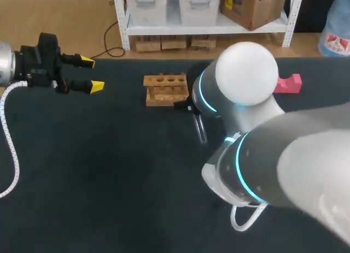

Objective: Grasp the test tube, adjust it, and insert it.

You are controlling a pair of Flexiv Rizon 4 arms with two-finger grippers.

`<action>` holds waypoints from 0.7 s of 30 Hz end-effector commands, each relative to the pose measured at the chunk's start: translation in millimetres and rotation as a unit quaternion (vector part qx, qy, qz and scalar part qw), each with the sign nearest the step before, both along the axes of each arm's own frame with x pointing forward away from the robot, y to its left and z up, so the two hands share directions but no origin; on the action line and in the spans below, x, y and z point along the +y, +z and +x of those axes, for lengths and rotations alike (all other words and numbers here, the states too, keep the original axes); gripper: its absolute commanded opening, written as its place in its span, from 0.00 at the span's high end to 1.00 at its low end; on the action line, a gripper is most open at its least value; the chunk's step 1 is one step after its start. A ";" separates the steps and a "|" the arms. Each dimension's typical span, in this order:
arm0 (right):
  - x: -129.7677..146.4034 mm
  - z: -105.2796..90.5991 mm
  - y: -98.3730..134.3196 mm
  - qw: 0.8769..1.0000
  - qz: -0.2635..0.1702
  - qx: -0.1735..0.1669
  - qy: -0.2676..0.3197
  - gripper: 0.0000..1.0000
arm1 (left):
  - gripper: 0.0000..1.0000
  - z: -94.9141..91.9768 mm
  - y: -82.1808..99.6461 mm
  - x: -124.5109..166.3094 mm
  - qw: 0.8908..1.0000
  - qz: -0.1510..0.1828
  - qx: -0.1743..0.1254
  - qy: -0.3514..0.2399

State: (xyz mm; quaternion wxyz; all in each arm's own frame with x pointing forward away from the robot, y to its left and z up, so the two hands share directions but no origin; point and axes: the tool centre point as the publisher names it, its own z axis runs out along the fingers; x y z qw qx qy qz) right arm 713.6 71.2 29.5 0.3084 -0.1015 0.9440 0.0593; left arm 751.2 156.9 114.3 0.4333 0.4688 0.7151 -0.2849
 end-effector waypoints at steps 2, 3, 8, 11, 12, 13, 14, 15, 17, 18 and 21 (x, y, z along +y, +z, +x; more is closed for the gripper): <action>-1.2 6.5 0.1 0.998 0.000 0.058 0.023 1.00 | 0.00 0.1 -1.3 0.8 1.000 -0.002 -0.002 -0.001; -1.2 6.8 -0.7 0.998 -0.001 0.063 0.023 1.00 | 0.00 0.1 -1.3 0.8 1.000 -0.002 -0.002 -0.001; -2.7 8.5 -3.7 0.997 -0.003 0.077 0.018 1.00 | 0.00 0.1 -1.3 0.8 1.000 -0.002 -0.002 -0.001; -2.8 9.5 -4.6 0.997 -0.003 0.082 0.017 1.00 | 0.00 0.1 -1.3 0.8 1.000 -0.002 -0.002 -0.001; -2.6 10.1 -5.2 0.996 -0.003 0.084 0.016 1.00 | 0.00 0.1 -1.3 0.8 1.000 -0.002 -0.002 -0.001; -2.5 10.6 -5.6 0.996 -0.003 0.085 0.016 1.00 | 0.00 0.1 -1.3 0.8 1.000 -0.002 -0.002 -0.001; -2.4 10.9 -5.8 0.996 -0.003 0.086 0.016 1.00 | 0.00 0.1 -1.3 0.8 1.000 -0.002 -0.002 -0.001; -2.2 11.1 -5.9 0.996 -0.002 0.088 0.015 1.00 | 0.00 0.1 -1.3 0.8 1.000 -0.002 -0.002 -0.001; -2.1 12.0 -6.8 0.996 -0.002 0.090 0.013 1.00 | 0.00 0.1 -1.3 0.8 1.000 -0.002 -0.002 -0.001; -2.2 12.4 -7.3 0.996 -0.002 0.091 0.012 1.00 | 0.00 0.1 -1.3 0.8 1.000 -0.002 -0.002 -0.001; -2.4 13.1 -7.9 0.996 -0.001 0.092 0.010 1.00 | 0.00 0.1 -1.3 0.8 1.000 -0.002 -0.002 -0.001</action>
